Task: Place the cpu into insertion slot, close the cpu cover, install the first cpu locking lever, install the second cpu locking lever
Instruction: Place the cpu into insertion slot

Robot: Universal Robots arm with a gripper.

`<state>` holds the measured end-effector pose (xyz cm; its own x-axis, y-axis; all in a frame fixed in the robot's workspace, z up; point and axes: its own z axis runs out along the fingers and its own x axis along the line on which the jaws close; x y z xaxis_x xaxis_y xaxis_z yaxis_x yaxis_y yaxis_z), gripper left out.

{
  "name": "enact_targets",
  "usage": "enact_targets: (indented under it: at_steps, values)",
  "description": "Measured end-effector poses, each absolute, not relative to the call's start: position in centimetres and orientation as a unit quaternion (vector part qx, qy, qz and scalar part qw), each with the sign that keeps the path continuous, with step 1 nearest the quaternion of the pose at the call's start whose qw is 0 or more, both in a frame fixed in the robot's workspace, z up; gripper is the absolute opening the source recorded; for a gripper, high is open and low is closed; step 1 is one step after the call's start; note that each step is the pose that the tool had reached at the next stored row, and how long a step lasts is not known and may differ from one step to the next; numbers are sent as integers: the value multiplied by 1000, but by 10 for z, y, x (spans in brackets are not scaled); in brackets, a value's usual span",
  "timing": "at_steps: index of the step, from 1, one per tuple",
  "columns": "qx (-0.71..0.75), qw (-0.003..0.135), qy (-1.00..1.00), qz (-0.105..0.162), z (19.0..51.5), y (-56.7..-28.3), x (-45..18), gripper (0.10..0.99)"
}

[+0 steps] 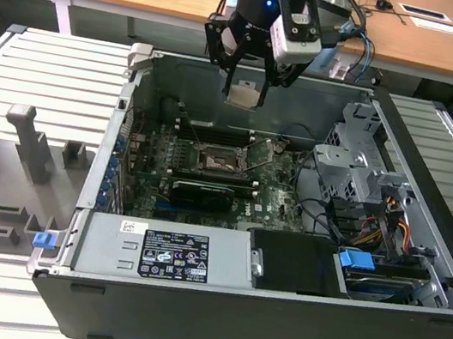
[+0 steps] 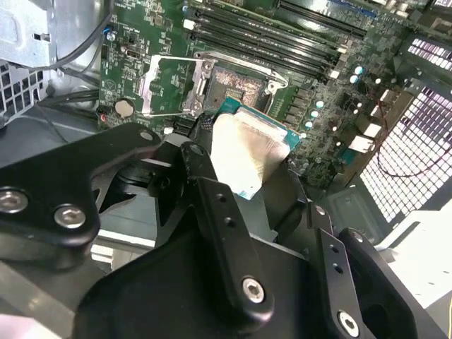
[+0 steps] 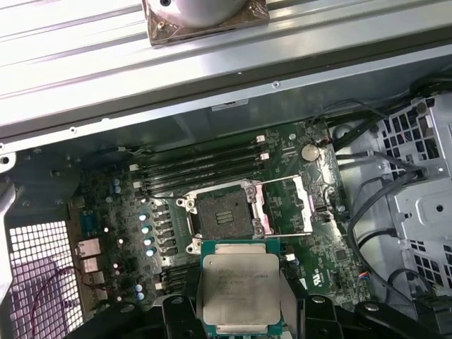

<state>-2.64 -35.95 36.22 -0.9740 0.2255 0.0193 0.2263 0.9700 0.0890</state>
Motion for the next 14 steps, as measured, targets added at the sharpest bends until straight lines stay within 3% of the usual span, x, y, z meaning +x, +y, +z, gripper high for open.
enact_targets:
  at_steps: [14]
  values:
    - [-197,1,-979,-46,359,-359,-26,525]
